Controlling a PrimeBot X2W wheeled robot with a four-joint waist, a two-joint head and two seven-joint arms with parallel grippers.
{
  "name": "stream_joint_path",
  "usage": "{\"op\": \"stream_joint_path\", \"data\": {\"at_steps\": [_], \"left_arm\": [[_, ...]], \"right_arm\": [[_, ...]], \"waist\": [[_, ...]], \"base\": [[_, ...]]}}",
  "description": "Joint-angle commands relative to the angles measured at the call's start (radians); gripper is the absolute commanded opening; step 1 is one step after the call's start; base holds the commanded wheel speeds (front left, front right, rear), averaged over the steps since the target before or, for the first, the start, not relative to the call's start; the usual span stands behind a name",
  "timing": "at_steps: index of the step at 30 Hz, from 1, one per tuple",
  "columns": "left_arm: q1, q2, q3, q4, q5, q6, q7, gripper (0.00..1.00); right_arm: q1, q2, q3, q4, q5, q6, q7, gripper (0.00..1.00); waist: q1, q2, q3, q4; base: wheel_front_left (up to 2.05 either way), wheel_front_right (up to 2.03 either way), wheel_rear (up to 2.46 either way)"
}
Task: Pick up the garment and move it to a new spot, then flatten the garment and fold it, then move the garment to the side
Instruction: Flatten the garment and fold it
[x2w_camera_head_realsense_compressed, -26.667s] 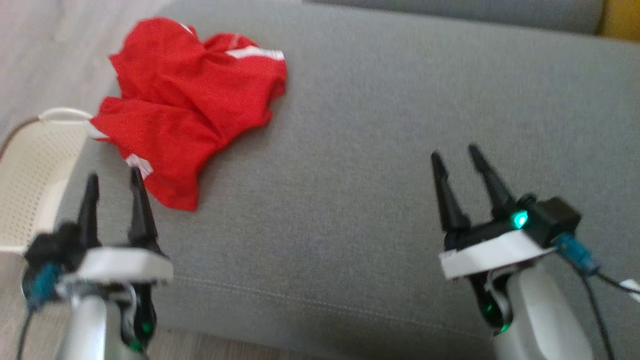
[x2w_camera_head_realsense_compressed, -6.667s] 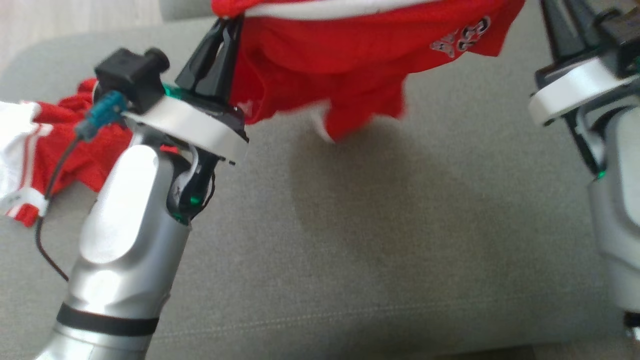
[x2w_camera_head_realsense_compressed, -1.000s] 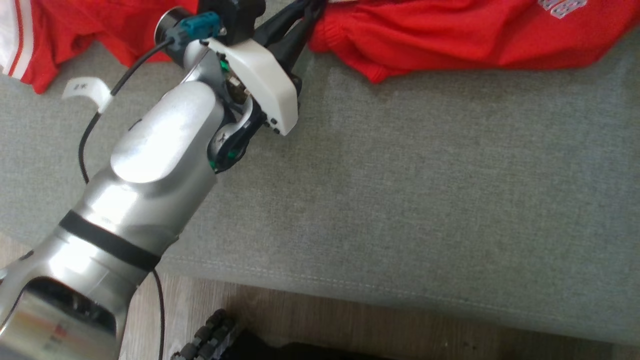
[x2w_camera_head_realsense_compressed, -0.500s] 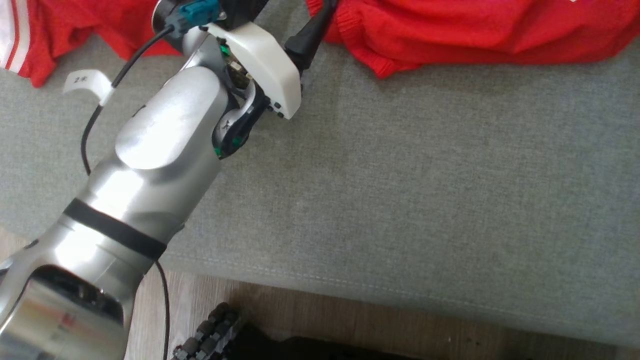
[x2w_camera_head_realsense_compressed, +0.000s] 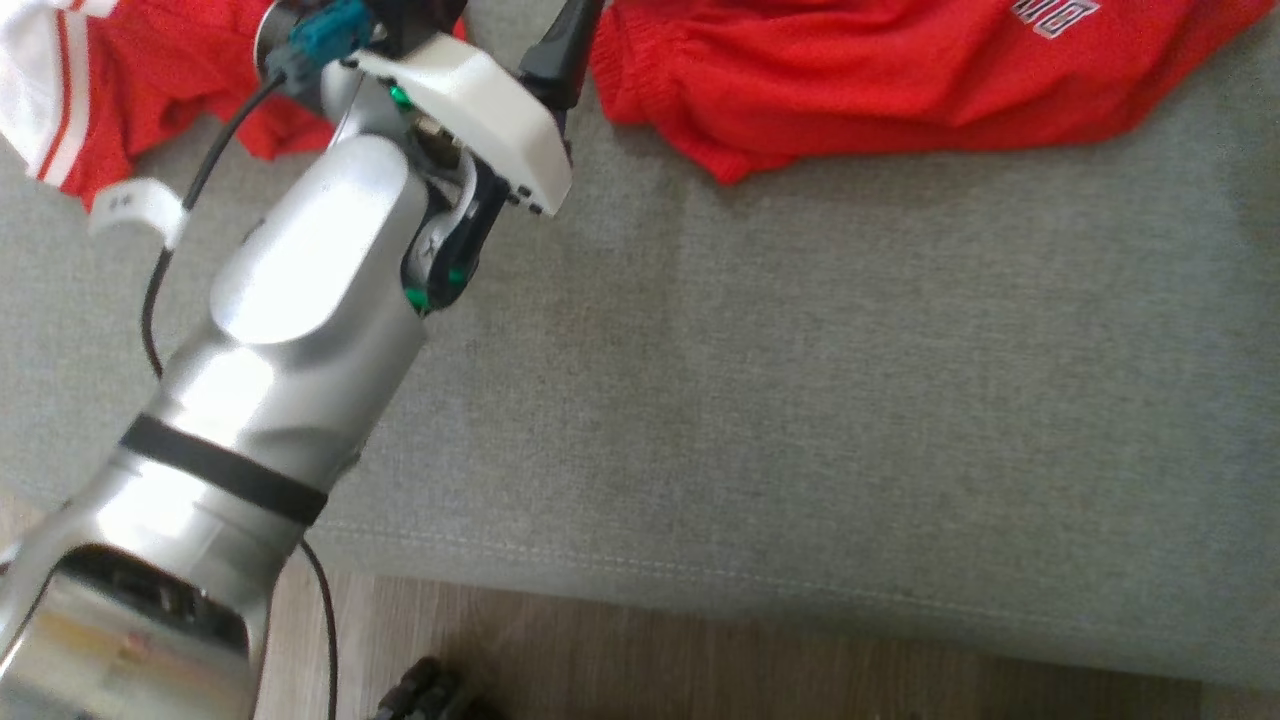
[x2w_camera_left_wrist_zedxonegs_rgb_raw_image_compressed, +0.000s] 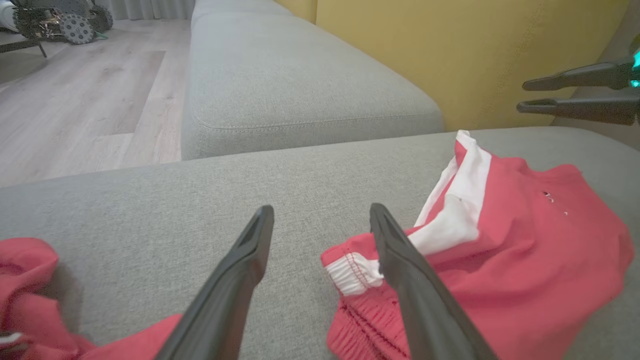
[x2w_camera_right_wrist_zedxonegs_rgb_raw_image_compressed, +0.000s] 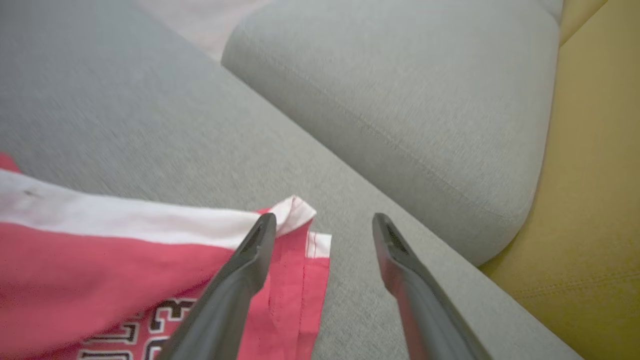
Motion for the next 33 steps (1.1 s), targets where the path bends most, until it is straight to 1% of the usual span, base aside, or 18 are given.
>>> {"op": "stream_joint_path", "data": {"at_steps": [1,4,8,13,16,20,25,27,33], "left_arm": [[0.007,0.036,0.040,-0.030,0.003,0.011,-0.009,1.00],[0.047,0.045,0.080,-0.052,-0.003,0.029,-0.012,1.00],[0.116,0.058,0.158,-0.128,0.013,0.062,-0.013,1.00],[0.233,0.060,0.264,-0.229,0.040,0.091,-0.013,1.00],[0.305,0.054,0.321,-0.286,0.066,0.101,-0.013,1.00],[0.397,0.035,0.389,-0.342,0.100,0.108,-0.013,1.00],[0.499,0.008,0.453,-0.386,0.143,0.103,-0.013,1.00],[0.529,-0.004,0.473,-0.401,0.158,0.098,-0.013,1.00],[0.593,-0.037,0.524,-0.427,0.196,0.077,-0.013,1.00]], "right_arm": [[0.031,0.009,-0.023,0.000,0.014,0.006,-0.036,1.00],[0.068,0.048,-0.073,0.040,0.056,0.006,-0.126,1.00],[0.120,0.093,-0.124,0.075,0.089,0.006,-0.252,1.00],[0.195,0.143,-0.169,0.087,0.121,0.006,-0.391,1.00],[0.238,0.165,-0.190,0.089,0.133,0.006,-0.452,1.00],[0.295,0.186,-0.235,0.079,0.153,0.006,-0.497,1.00],[0.370,0.207,-0.311,0.044,0.169,0.006,-0.515,1.00],[0.395,0.214,-0.351,0.015,0.176,0.006,-0.516,1.00],[0.485,0.230,-0.474,-0.088,0.149,0.006,-0.516,1.00]], "waist": [[0.0000,-0.0001,-0.041,-0.018],[0.0000,-0.0001,-0.089,-0.036],[0.0000,-0.0001,-0.150,-0.059],[0.0000,-0.0001,-0.228,-0.087],[0.0000,-0.0001,-0.269,-0.104],[0.0000,-0.0001,-0.316,-0.121],[0.0000,-0.0001,-0.365,-0.145],[0.0000,-0.0001,-0.370,-0.152],[0.0000,-0.0001,-0.390,-0.169]], "base": [[0.00,0.00,0.00],[0.00,0.00,0.00],[0.00,0.00,0.00],[0.00,0.00,0.00],[0.00,0.00,0.00],[0.00,0.00,0.00],[0.00,0.00,0.00],[0.00,0.00,0.00],[0.00,0.00,0.00]]}}
